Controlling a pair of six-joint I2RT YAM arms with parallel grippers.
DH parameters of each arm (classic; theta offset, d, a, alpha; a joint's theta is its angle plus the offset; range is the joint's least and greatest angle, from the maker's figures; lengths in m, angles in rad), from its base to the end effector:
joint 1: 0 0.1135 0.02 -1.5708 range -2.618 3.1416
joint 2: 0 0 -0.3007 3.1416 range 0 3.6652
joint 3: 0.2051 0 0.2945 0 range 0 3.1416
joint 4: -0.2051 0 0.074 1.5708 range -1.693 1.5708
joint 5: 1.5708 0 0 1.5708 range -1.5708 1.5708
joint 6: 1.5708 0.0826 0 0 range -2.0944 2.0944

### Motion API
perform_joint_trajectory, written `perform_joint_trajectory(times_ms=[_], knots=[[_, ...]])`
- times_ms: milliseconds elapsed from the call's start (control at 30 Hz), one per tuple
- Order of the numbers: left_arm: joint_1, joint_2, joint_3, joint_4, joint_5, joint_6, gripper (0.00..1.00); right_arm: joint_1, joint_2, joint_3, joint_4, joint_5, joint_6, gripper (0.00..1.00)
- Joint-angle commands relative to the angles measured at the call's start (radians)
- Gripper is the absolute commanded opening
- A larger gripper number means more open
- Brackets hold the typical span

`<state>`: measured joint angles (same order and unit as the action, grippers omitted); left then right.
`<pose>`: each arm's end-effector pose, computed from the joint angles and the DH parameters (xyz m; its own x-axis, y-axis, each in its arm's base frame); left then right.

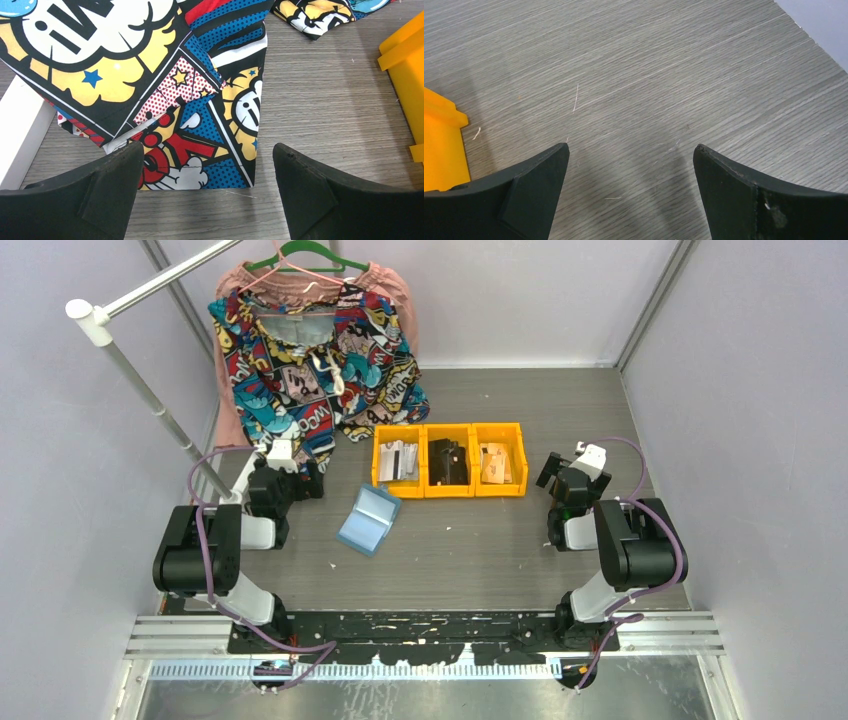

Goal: Take the credit cards out of the card holder
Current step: Reset both arms

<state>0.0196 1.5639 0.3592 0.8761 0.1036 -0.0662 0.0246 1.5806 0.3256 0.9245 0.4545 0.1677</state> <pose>0.3251 -0.0022 0.1160 -0.3271 -0.0722 -0.9422 0.0569 0.9938 -0.0959 0.3105 -0.0286 0.1106 -0.2543 0.1438 -0.9564 0.4417 0.8970 0.0174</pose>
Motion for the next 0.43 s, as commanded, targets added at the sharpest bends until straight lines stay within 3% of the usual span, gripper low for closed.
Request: perform_joint_trajectory(times_ms=[0,400], knots=[[-0.003,-0.015,0.015,0.046,-0.023,0.025,1.00,0.001,-0.027,0.018,0.042,-0.005,0.007,0.99],[-0.003,-0.016,0.014,0.046,-0.023,0.025,1.00,0.001,-0.028,0.019,0.039,-0.008,0.006,0.99]])
